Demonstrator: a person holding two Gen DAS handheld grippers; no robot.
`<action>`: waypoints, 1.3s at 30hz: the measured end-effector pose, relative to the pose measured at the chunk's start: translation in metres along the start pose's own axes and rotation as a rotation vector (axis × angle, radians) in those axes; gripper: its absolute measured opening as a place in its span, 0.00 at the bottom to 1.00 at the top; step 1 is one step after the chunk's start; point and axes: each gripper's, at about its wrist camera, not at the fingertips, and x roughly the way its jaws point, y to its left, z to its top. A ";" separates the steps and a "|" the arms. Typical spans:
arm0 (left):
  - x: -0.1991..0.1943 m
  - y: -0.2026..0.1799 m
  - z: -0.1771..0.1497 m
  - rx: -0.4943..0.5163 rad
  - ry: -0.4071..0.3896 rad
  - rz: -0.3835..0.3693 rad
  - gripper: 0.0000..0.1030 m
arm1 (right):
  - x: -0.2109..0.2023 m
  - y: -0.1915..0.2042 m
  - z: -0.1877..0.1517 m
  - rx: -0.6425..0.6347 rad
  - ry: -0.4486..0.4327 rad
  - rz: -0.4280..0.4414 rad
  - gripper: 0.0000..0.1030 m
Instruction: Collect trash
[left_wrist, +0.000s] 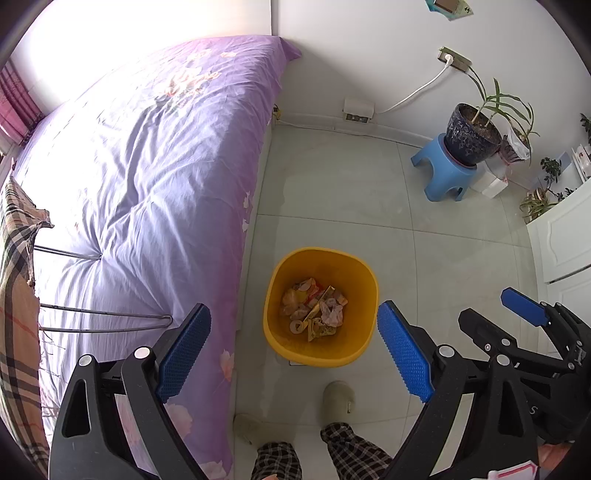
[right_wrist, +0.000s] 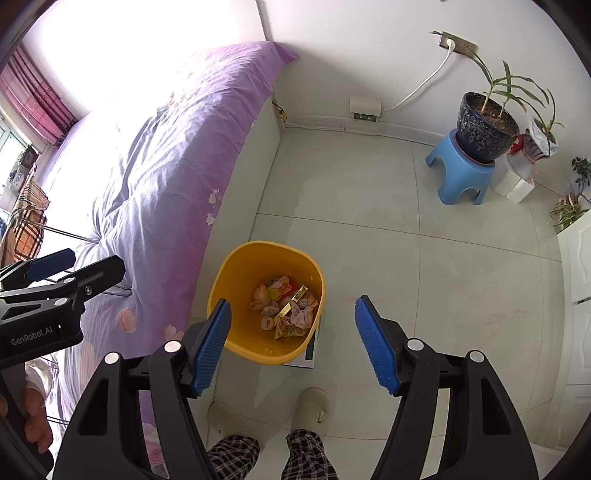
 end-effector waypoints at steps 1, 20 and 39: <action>0.000 0.000 0.000 0.000 0.000 -0.001 0.88 | 0.000 0.000 0.000 0.000 0.001 0.000 0.68; -0.003 0.001 -0.001 -0.008 -0.001 0.003 0.88 | -0.001 0.001 -0.001 0.000 0.001 0.001 0.68; -0.008 0.000 -0.002 0.003 -0.009 -0.009 0.70 | -0.007 0.004 -0.005 -0.004 -0.003 -0.004 0.68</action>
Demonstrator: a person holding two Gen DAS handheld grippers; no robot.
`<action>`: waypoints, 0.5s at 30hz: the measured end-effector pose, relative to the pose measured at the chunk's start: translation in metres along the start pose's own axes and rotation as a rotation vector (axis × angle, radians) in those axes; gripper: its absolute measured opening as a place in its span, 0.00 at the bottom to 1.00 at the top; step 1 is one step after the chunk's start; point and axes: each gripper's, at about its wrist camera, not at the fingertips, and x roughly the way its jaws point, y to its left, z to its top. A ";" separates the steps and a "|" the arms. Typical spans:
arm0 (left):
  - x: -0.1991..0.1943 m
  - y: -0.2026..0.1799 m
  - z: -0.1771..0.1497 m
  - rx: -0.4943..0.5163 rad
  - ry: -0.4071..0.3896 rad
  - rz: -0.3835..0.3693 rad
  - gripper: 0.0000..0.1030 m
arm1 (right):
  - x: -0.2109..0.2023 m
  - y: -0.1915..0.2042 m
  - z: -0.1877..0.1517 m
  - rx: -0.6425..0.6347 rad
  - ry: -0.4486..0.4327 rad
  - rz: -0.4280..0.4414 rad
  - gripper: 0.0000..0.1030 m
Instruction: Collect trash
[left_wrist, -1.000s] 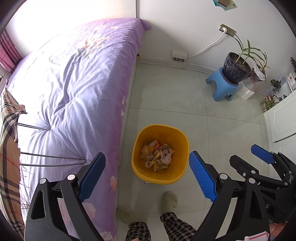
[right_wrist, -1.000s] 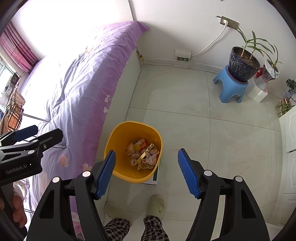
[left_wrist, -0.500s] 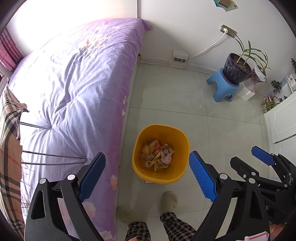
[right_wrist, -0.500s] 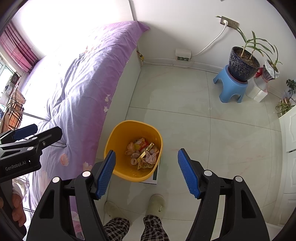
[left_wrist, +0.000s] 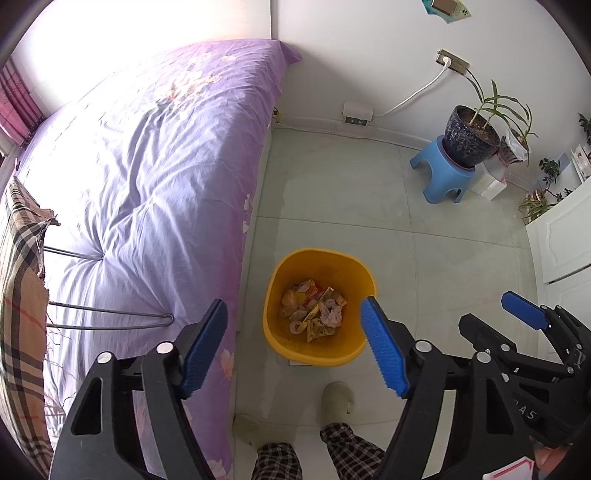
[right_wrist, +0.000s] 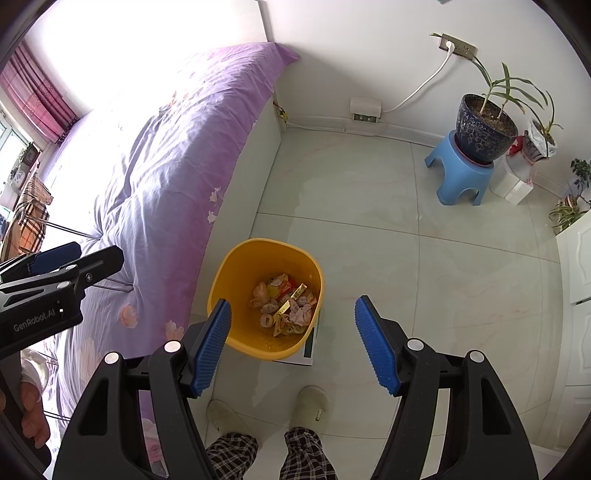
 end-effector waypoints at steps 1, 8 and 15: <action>-0.001 -0.001 0.000 0.003 -0.002 -0.001 0.69 | -0.001 0.000 -0.001 -0.001 -0.001 0.000 0.68; -0.007 -0.003 -0.001 0.004 -0.016 0.009 0.81 | -0.008 0.000 -0.001 -0.008 -0.009 -0.001 0.68; -0.017 0.004 -0.001 -0.033 -0.026 0.018 0.95 | -0.017 -0.001 -0.003 -0.018 -0.020 -0.003 0.69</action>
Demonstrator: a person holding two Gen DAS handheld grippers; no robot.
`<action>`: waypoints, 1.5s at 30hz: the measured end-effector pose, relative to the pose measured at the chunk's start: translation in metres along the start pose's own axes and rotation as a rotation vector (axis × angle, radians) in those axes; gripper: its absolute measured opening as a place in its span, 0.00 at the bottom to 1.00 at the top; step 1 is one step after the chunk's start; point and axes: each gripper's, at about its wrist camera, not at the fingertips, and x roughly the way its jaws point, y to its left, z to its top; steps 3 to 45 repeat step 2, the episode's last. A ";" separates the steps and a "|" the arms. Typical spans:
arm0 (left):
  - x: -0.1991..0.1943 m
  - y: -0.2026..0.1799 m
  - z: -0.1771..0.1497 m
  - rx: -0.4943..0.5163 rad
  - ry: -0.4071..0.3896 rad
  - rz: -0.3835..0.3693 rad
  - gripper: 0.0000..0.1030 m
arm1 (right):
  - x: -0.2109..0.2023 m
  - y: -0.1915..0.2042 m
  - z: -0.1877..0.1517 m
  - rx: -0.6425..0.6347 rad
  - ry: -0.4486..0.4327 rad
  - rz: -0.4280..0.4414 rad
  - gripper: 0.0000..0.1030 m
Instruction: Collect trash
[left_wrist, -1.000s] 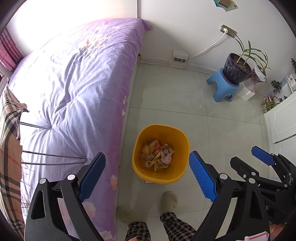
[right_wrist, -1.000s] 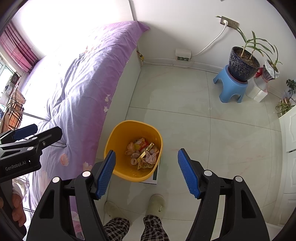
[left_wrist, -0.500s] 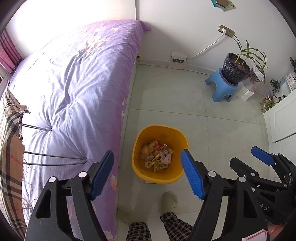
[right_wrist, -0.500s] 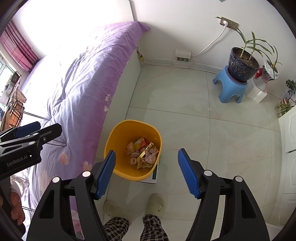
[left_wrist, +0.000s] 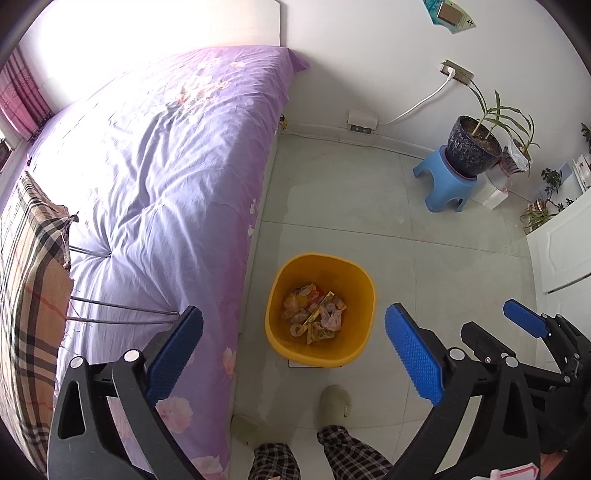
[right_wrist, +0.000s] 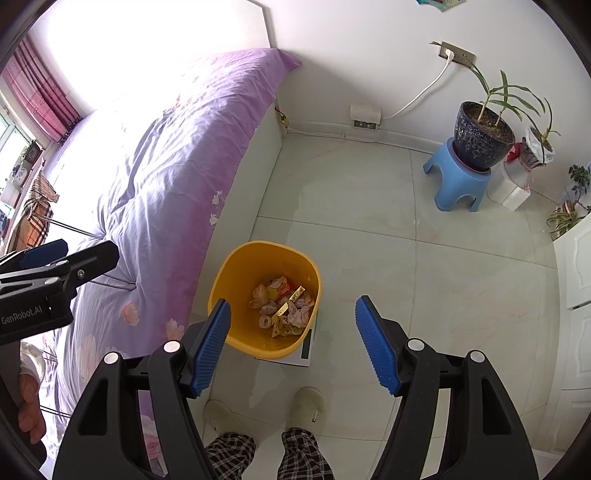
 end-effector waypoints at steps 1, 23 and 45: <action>-0.003 0.002 0.000 -0.004 -0.004 0.002 0.95 | -0.002 0.000 0.000 -0.002 -0.001 -0.001 0.69; -0.006 0.004 0.000 -0.009 -0.008 0.004 0.95 | -0.004 0.000 0.001 -0.004 -0.004 -0.001 0.69; -0.006 0.004 0.000 -0.009 -0.008 0.004 0.95 | -0.004 0.000 0.001 -0.004 -0.004 -0.001 0.69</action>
